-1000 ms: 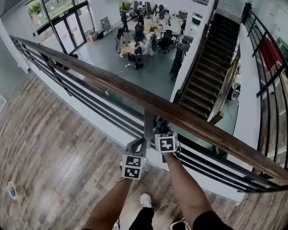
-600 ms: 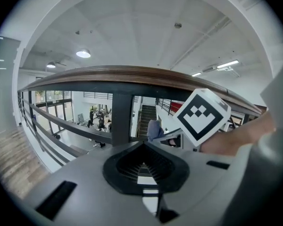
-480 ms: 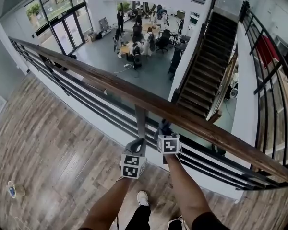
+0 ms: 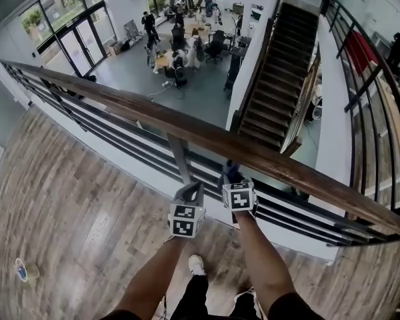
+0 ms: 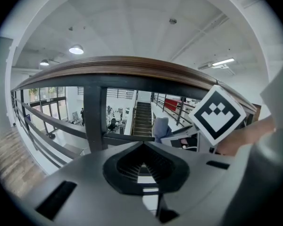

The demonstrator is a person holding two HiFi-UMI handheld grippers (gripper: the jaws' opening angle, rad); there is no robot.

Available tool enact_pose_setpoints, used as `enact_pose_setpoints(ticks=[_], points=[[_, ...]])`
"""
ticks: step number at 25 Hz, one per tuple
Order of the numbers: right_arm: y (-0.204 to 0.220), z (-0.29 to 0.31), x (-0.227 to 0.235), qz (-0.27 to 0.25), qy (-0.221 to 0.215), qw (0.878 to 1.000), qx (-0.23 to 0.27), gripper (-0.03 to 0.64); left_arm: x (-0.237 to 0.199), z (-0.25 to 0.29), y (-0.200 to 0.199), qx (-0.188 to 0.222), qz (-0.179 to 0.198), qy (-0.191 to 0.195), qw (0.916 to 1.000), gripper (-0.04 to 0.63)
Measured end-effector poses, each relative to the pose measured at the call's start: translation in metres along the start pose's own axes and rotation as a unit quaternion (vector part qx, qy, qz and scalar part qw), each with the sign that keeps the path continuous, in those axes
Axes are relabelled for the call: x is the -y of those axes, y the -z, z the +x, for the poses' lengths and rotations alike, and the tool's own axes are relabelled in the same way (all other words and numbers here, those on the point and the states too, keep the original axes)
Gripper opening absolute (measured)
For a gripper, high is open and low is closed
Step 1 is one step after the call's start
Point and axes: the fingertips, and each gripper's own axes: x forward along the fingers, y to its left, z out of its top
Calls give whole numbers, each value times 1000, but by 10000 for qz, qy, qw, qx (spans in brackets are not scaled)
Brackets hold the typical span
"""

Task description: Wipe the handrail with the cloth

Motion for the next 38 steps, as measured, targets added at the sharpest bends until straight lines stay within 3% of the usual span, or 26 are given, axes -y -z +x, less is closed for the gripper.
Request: enact_pose_setpoints(ticks=[8,31,38], points=[[37,-45,61,-156,161,9997,16,101,86,26,3,-119,144,415,9990,-2],[136,-178,236,1049,654,9923,-11,103,293,48,7,-380,650,1456,9865,-2],[175,-228,309,1276,876,9879,24,103,387,63,10,-452,864,1784,9791,-2]])
